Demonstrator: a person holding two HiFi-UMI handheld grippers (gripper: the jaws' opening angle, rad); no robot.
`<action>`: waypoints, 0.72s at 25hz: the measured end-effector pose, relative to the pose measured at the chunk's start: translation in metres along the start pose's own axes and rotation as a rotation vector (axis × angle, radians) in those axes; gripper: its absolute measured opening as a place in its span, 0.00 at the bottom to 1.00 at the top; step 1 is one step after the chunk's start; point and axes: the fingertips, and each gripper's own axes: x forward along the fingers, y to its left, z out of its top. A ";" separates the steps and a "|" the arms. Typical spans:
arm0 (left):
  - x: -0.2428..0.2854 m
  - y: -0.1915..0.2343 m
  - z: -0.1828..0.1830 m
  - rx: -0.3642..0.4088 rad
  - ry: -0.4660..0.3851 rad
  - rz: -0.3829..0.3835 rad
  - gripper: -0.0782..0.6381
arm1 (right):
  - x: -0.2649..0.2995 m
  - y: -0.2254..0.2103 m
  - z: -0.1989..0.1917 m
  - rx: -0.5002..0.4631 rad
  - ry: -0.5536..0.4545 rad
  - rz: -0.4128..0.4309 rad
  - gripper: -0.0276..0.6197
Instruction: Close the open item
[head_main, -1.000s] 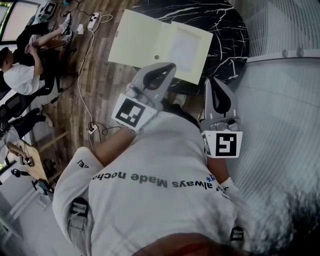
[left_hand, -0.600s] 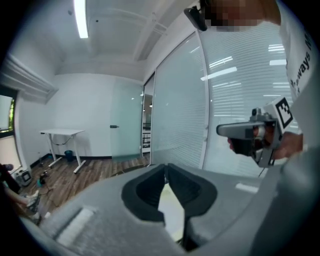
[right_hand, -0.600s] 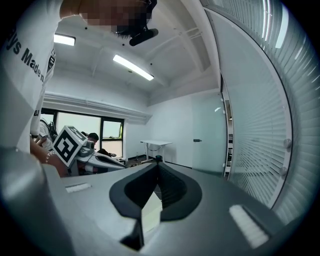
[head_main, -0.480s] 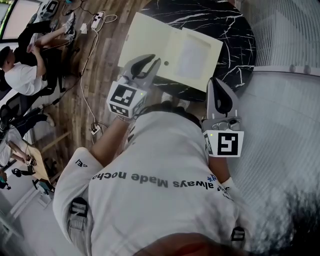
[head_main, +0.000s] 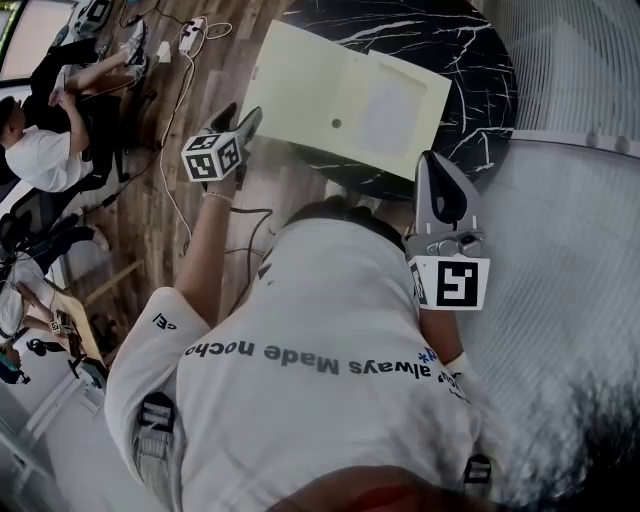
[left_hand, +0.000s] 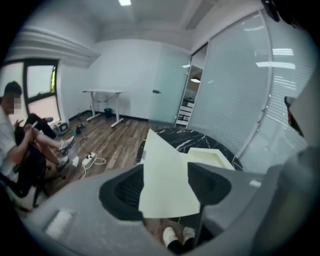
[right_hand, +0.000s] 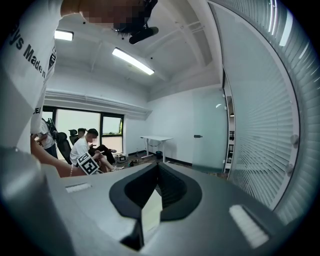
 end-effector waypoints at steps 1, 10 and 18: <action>0.005 0.010 -0.014 -0.055 0.016 0.003 0.51 | 0.002 -0.001 -0.001 0.000 0.003 -0.002 0.05; 0.037 0.050 -0.102 -0.432 0.058 -0.019 0.59 | 0.005 -0.005 -0.009 -0.002 0.033 -0.002 0.05; 0.063 0.027 -0.101 -0.560 -0.086 -0.311 0.43 | 0.006 -0.005 -0.013 -0.002 0.043 0.003 0.05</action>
